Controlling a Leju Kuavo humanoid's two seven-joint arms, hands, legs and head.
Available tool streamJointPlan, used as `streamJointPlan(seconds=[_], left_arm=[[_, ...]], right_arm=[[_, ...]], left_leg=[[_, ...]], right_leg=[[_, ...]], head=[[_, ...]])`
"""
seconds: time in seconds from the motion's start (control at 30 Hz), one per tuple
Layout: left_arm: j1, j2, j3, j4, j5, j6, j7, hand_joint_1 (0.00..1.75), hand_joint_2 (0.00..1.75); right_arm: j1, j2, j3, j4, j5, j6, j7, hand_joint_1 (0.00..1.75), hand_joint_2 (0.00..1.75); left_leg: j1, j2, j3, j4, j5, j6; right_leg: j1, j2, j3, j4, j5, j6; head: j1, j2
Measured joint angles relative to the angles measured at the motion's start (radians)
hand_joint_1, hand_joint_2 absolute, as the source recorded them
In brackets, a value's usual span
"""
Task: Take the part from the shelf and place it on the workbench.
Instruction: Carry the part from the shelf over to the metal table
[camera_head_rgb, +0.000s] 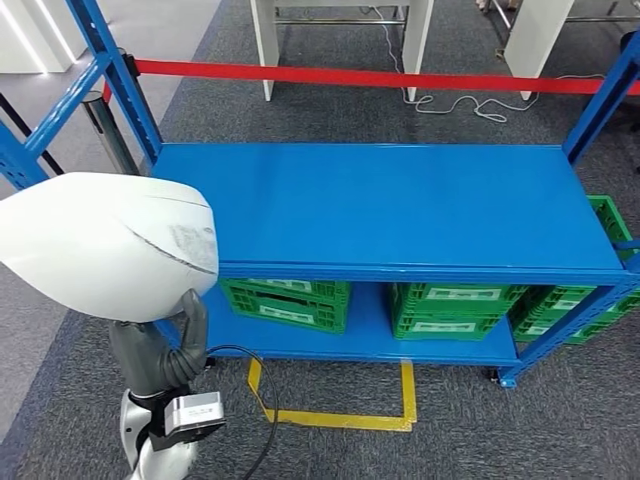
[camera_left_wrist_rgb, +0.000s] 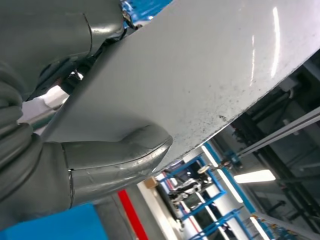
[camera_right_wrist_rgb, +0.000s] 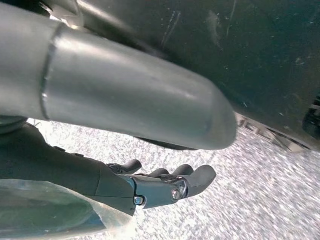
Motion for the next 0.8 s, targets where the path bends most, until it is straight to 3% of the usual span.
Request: streamJointPlan(seconds=[0.03,0.07,0.1,0.17,0.23,0.27,0.33,0.37,0.4,0.47,0.5,0.53,0.6,0.67,0.73,0.77,0.8], left_arm=[[0.002,0.0,0.001,0.0,0.0,0.0,0.0,1.75,1.75],[0.003,0.0,0.002,0.001,0.0,0.0,0.0,1.75,1.75],[0.004,0.0,0.002,0.001,0.0,0.0,0.0,1.75,1.75],[0.005,0.0,0.003,0.001,-0.002,0.0,0.001,1.75,1.75],[0.008,0.0,0.005,0.001,-0.007,0.0,0.001,1.75,1.75],[0.01,-0.001,0.007,0.0,-0.009,0.0,0.0,1.75,1.75],[0.015,-0.001,0.011,-0.003,-0.012,0.0,-0.001,1.75,1.75],[0.017,-0.001,0.013,-0.003,-0.014,0.0,-0.001,1.75,1.75],[0.018,-0.002,0.015,-0.004,-0.016,0.0,-0.001,1.75,1.75],[0.02,-0.002,0.018,-0.004,-0.018,0.0,-0.001,1.75,1.75],[0.022,-0.002,0.019,-0.004,-0.017,0.0,-0.001,1.75,1.75],[0.025,-0.002,0.02,-0.004,-0.017,0.0,-0.001,1.75,1.75],[0.033,-0.002,0.023,-0.004,-0.017,0.0,-0.001,1.75,1.75],[0.04,-0.002,0.026,-0.006,-0.017,0.0,-0.001,1.75,1.75],[0.043,-0.002,0.029,-0.013,-0.017,0.0,-0.001,1.75,1.75],[0.044,-0.002,0.03,-0.016,-0.018,0.001,-0.001,1.75,1.75],[0.044,-0.002,0.031,-0.018,-0.018,0.001,-0.001,1.75,1.75]], right_arm=[[0.0,0.0,0.0,0.0,0.0,0.0,0.0,0.0,0.0],[0.0,0.0,0.0,0.0,0.0,0.0,0.0,0.0,0.0],[0.0,0.0,0.0,0.0,-0.002,0.0,-0.002,0.0,0.0],[0.0,0.0,-0.003,0.0,-0.018,0.0,-0.011,0.0,0.0],[-0.001,0.0,-0.017,0.0,-0.047,0.0,-0.029,0.0,0.0],[-0.001,0.0,-0.026,0.0,-0.059,0.0,-0.041,0.0,0.0],[0.001,0.0,-0.042,0.0,-0.07,0.0,-0.063,0.0,0.0],[0.002,0.0,-0.047,0.0,-0.069,0.0,-0.072,0.0,0.0],[0.003,-0.001,-0.05,0.0,-0.067,0.0,-0.081,0.0,0.0],[0.002,-0.001,-0.055,0.0,-0.06,0.0,-0.1,0.0,0.0],[0.001,-0.002,-0.057,0.0,-0.058,-0.002,-0.109,0.0,0.0],[0.001,-0.002,-0.057,0.0,-0.055,-0.006,-0.115,0.0,0.0],[0.0,-0.004,-0.058,0.0,-0.05,-0.018,-0.119,0.0,0.0],[-0.001,-0.005,-0.059,-0.001,-0.047,-0.028,-0.112,0.0,0.0],[-0.005,-0.006,-0.062,-0.002,-0.046,-0.032,-0.103,0.0,0.0],[-0.006,-0.006,-0.064,-0.002,-0.046,-0.032,-0.1,0.0,0.0],[-0.007,-0.006,-0.065,-0.002,-0.046,-0.031,-0.098,0.0,0.0]], left_leg=[[0.001,0.0,0.003,0.039,-0.005,-0.002],[0.002,0.0,0.019,0.048,0.013,-0.002],[0.003,0.0,0.052,0.02,0.042,-0.001],[0.002,-0.001,0.151,-0.11,0.076,0.006],[-0.001,-0.002,0.221,-0.226,0.063,0.016],[-0.003,-0.002,0.228,-0.25,0.054,0.019],[-0.003,-0.001,0.214,-0.262,0.062,0.031],[-0.002,0.0,0.204,-0.264,0.071,0.04],[-0.001,0.002,0.191,-0.266,0.083,0.049],[-0.003,0.004,0.163,-0.265,0.107,0.06],[-0.005,0.004,0.146,-0.265,0.121,0.062],[-0.006,0.004,0.13,-0.264,0.134,0.063],[-0.009,0.004,0.095,-0.261,0.159,0.061],[-0.011,0.004,0.068,-0.256,0.181,0.055],[-0.014,0.005,0.052,-0.25,0.201,0.047],[-0.014,0.006,0.046,-0.249,0.212,0.042],[-0.014,0.006,0.042,-0.248,0.223,0.037]], right_leg=[[0.0,-0.001,-0.015,0.003,0.012,0.001],[0.001,-0.001,-0.031,0.007,0.023,0.002],[0.001,-0.001,-0.049,0.013,0.033,0.004],[0.002,0.0,-0.077,0.024,0.048,0.011],[0.004,0.001,-0.094,0.03,0.064,0.023],[0.004,0.001,-0.101,0.031,0.073,0.029],[0.002,0.002,-0.113,0.033,0.083,0.042],[0.001,0.003,-0.123,0.044,0.065,0.047],[0.0,0.004,-0.136,0.073,0.026,0.051],[-0.001,0.006,-0.167,0.184,-0.08,0.055],[-0.001,0.006,-0.178,0.249,-0.116,0.056],[-0.001,0.006,-0.18,0.298,-0.126,0.056],[-0.001,0.006,-0.138,0.307,-0.077,0.053],[0.001,0.006,-0.029,0.189,-0.036,0.047],[0.003,0.006,0.079,0.035,-0.06,0.041],[0.005,0.007,0.104,-0.011,-0.076,0.037],[0.007,0.007,0.109,-0.03,-0.081,0.032]], head=[[0.0,0.0],[0.0,0.0],[0.0,0.0],[0.0,0.0],[0.0,0.0],[0.001,0.0],[0.001,0.0],[0.003,0.0],[0.005,0.0],[0.008,0.0],[0.008,0.0],[0.008,0.0],[0.008,0.0],[0.008,0.0],[0.007,0.0],[0.007,0.0],[0.006,0.0]])
